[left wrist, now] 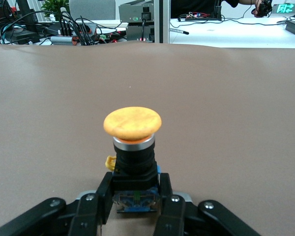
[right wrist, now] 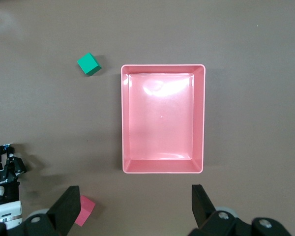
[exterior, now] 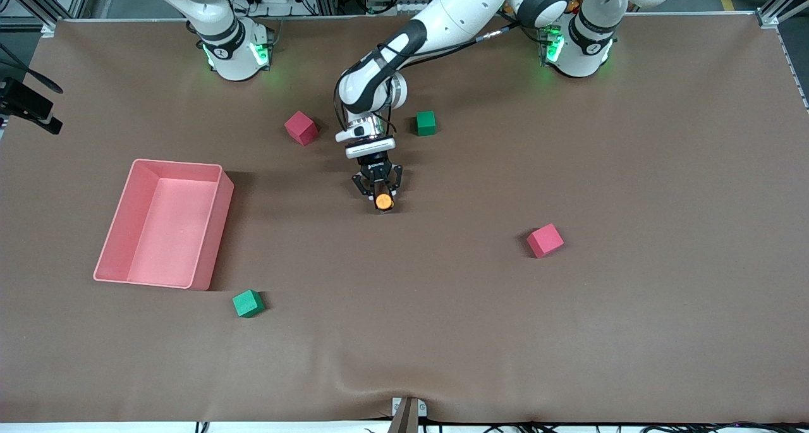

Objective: Place and upright button with both arms
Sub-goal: 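Lower the button upright onto the table and open the left gripper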

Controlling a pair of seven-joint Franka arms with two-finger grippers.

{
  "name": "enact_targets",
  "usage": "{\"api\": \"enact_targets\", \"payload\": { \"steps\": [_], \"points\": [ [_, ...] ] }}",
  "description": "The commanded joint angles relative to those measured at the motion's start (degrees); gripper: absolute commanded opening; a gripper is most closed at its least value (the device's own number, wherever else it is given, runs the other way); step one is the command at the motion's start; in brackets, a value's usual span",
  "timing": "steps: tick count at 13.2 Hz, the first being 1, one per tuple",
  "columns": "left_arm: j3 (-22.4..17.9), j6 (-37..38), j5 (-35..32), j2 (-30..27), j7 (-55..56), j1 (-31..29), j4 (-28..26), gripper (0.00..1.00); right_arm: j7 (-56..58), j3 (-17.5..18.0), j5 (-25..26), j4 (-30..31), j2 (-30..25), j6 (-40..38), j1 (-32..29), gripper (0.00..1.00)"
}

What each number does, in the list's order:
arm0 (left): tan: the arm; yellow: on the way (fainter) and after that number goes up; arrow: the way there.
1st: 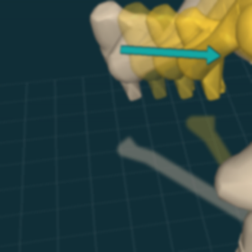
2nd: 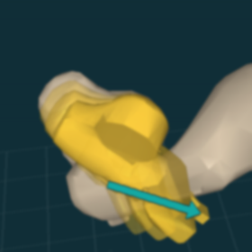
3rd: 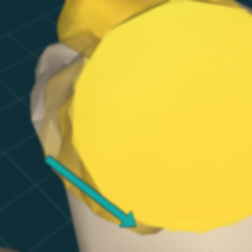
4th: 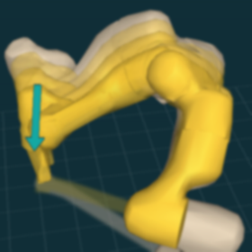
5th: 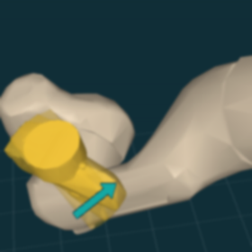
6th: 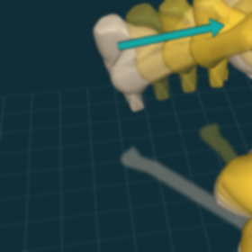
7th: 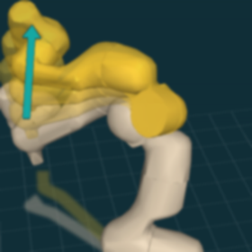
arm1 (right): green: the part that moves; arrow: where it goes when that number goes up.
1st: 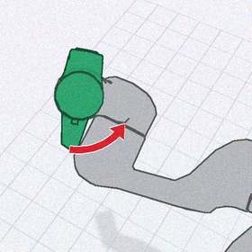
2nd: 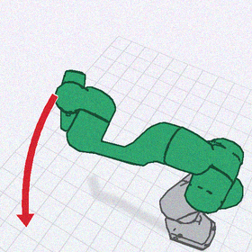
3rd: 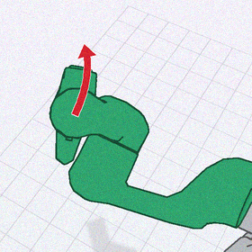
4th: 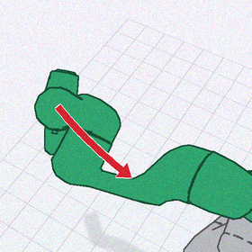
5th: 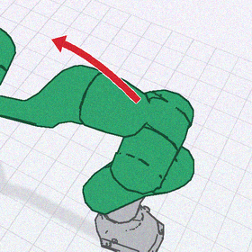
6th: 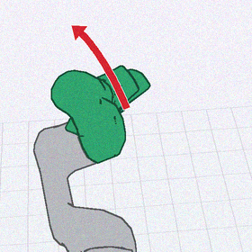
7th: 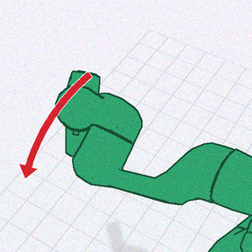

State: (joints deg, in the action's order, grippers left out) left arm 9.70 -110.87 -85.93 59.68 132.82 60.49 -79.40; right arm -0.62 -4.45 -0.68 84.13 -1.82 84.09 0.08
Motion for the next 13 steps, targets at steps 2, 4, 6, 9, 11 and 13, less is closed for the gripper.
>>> {"api": "enact_targets", "payload": {
  "steps": [2, 4, 6, 9, 11, 13],
  "points": [
    [0.1, 0.7, -1.9, 1.8, 1.7, 0.2, 1.8, 0.78, 0.4, 0.8, 0.7, -1.2, 0.5, -0.8, -1.1, 1.00],
    [0.2, 0.7, -1.1, 1.2, 1.9, 0.4, 1.4, 0.78, 0.4, 0.8, 0.6, -1.3, 0.5, -0.7, -1.1, 1.00],
    [0.8, 1.3, 3.5, 0.5, 1.8, 1.1, 1.7, 0.78, 0.5, 0.8, 0.6, -1.2, 0.5, -0.8, -1.2, 1.00],
    [1.0, 2.4, 12.5, -3.7, 1.0, 3.1, 2.0, 0.78, 0.4, 0.8, 0.5, -1.2, 0.5, -0.9, -1.5, 1.00],
    [3.6, 2.5, 18.5, -7.1, -0.3, 3.8, 2.0, 0.78, 0.4, 0.8, 0.5, -1.2, 0.5, -0.9, -1.6, 1.00],
    [5.9, 4.2, 25.5, -9.8, -3.6, 3.8, 2.0, 0.78, 0.4, 0.8, 0.5, -1.2, 0.6, -0.8, -1.5, 1.00]
  ]
}}
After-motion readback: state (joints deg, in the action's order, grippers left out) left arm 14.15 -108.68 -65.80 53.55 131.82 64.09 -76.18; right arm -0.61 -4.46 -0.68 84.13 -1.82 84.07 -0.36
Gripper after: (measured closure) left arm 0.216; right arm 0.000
